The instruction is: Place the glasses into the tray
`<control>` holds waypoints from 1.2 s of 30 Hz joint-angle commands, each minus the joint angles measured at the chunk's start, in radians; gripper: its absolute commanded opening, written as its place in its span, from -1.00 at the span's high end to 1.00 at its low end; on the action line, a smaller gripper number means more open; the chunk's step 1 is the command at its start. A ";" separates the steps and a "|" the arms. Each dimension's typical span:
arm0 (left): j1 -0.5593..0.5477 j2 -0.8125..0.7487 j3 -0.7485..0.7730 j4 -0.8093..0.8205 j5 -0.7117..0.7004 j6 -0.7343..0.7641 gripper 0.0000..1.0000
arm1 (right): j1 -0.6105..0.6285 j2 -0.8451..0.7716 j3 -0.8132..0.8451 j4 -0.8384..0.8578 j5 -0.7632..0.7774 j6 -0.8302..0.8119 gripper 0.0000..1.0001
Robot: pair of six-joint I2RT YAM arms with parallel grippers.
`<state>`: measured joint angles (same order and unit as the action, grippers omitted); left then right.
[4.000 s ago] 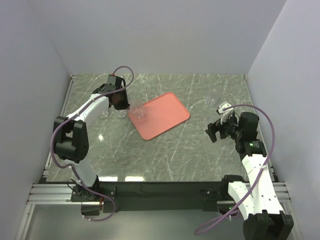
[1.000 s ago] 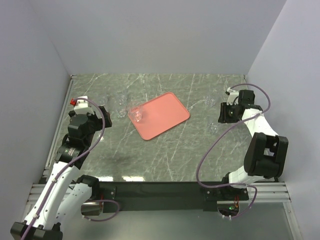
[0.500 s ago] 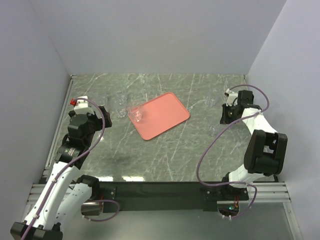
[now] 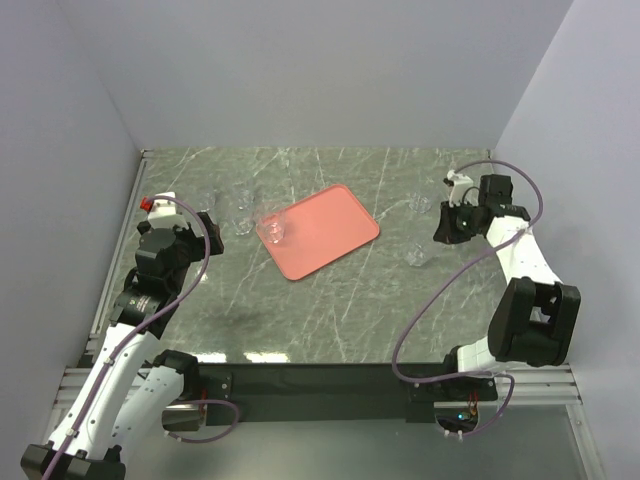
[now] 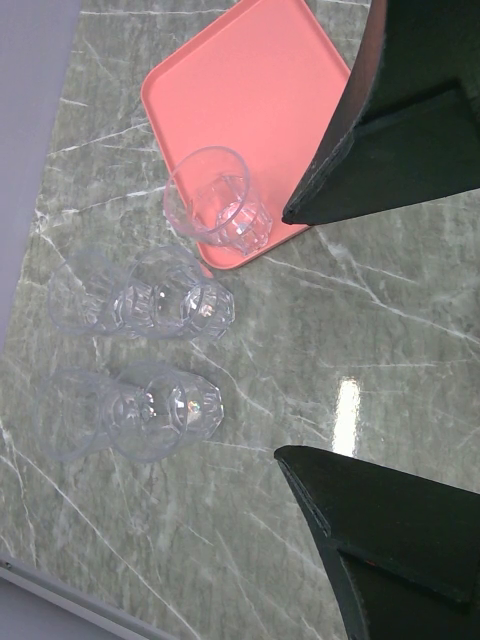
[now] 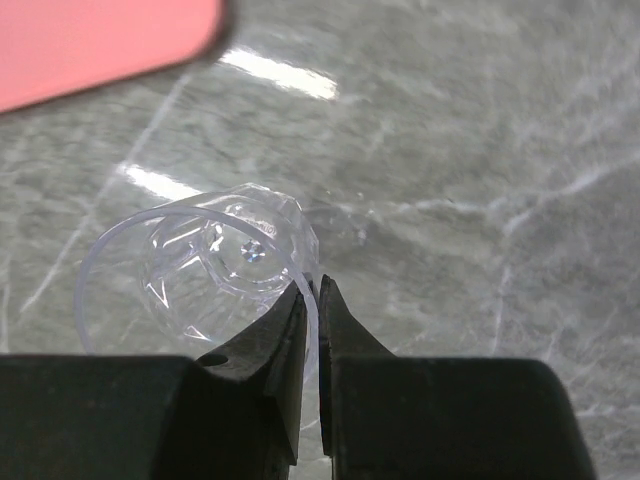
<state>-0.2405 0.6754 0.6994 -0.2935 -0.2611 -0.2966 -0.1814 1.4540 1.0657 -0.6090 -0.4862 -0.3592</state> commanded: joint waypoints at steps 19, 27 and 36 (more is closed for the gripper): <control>0.001 0.013 -0.005 0.050 -0.033 0.024 -0.95 | 0.447 0.264 0.447 -0.081 -0.086 0.066 0.88; 0.003 0.036 -0.005 0.051 -0.041 0.025 -0.95 | 0.552 0.463 0.643 -0.037 0.017 0.163 0.88; 0.003 0.061 -0.005 0.053 -0.040 0.027 -0.95 | 0.631 0.655 0.876 -0.009 0.148 0.250 0.88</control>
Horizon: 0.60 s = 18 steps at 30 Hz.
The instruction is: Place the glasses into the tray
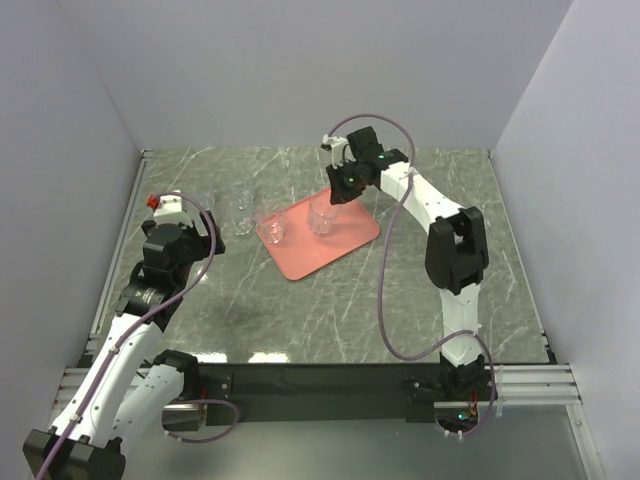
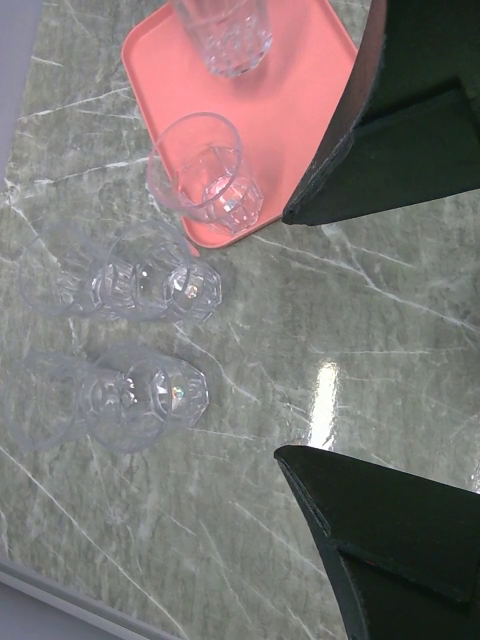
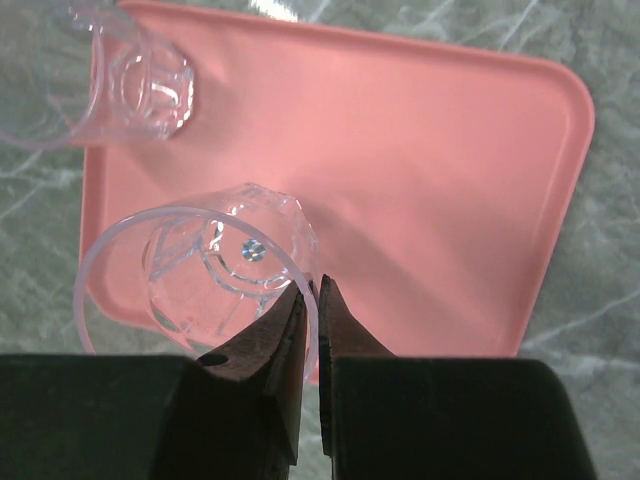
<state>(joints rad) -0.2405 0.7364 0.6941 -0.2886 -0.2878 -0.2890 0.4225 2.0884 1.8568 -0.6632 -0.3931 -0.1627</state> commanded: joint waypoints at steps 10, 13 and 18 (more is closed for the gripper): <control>0.003 -0.003 -0.002 0.052 -0.014 0.021 -0.95 | 0.082 0.177 0.303 0.047 0.184 0.080 0.87; 0.003 0.001 0.001 0.054 -0.011 0.022 -0.95 | 0.094 0.197 0.332 0.047 0.201 0.075 0.85; 0.003 -0.002 -0.002 0.057 -0.007 0.021 -0.94 | 0.117 0.231 0.354 0.047 0.224 0.066 0.81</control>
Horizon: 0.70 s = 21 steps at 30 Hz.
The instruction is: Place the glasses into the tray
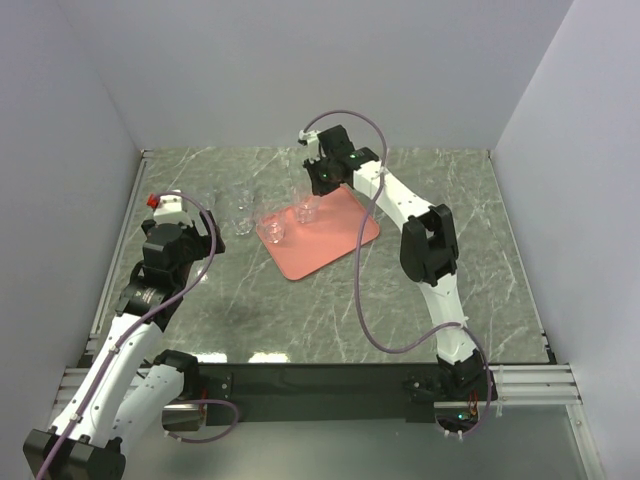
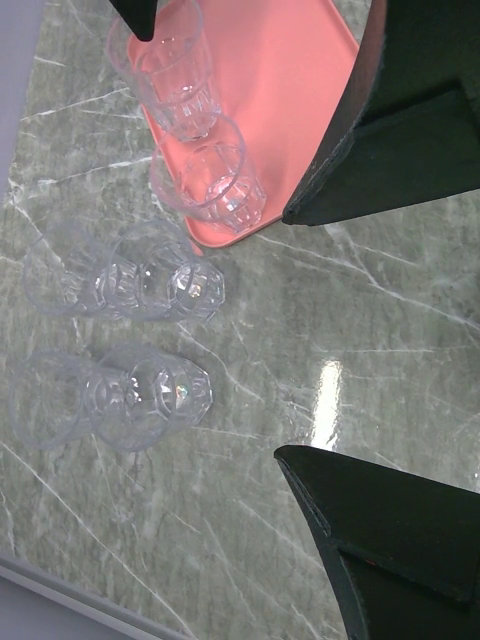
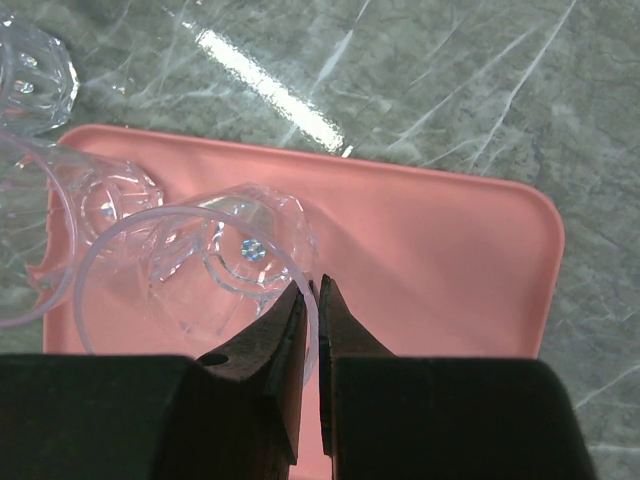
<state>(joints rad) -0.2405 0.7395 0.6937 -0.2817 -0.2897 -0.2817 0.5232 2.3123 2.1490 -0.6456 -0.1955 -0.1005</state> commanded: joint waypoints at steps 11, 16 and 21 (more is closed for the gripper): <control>0.003 -0.011 -0.002 0.053 -0.003 0.012 -0.94 | 0.041 0.039 0.066 0.026 0.039 -0.005 0.54; 0.003 -0.008 -0.002 0.052 -0.005 0.013 -0.94 | 0.049 0.038 0.071 0.020 0.034 -0.015 0.24; 0.003 -0.009 -0.003 0.052 -0.008 0.013 -0.94 | 0.050 -0.040 0.057 0.012 0.053 -0.054 -0.06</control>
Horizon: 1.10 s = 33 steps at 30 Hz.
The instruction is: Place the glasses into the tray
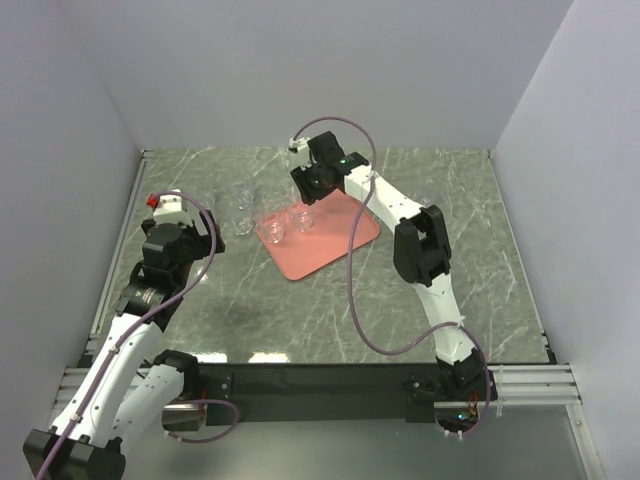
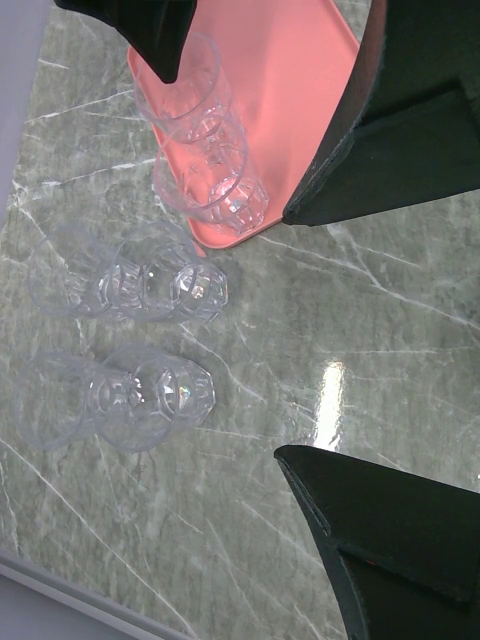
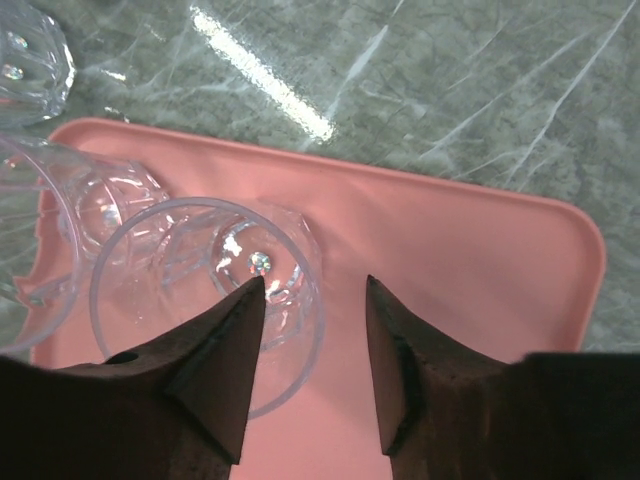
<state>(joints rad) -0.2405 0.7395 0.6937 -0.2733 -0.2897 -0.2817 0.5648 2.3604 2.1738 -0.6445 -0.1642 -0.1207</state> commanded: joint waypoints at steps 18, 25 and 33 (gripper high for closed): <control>0.004 -0.008 -0.005 0.040 -0.003 -0.020 -0.99 | -0.037 -0.817 -0.655 0.063 -0.112 -0.264 -0.30; 0.082 0.021 0.003 0.055 0.108 -0.085 -0.98 | -0.193 -1.055 -0.914 0.091 -0.283 -0.255 -0.30; 0.182 0.141 0.007 0.123 0.277 -0.272 -0.99 | -0.436 -1.311 -1.230 0.209 -0.533 -0.228 -0.33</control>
<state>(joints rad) -0.0784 0.8333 0.6903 -0.2222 -0.1047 -0.4423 0.1627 1.1332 1.0142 -0.5198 -0.5564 -0.3573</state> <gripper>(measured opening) 0.993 0.664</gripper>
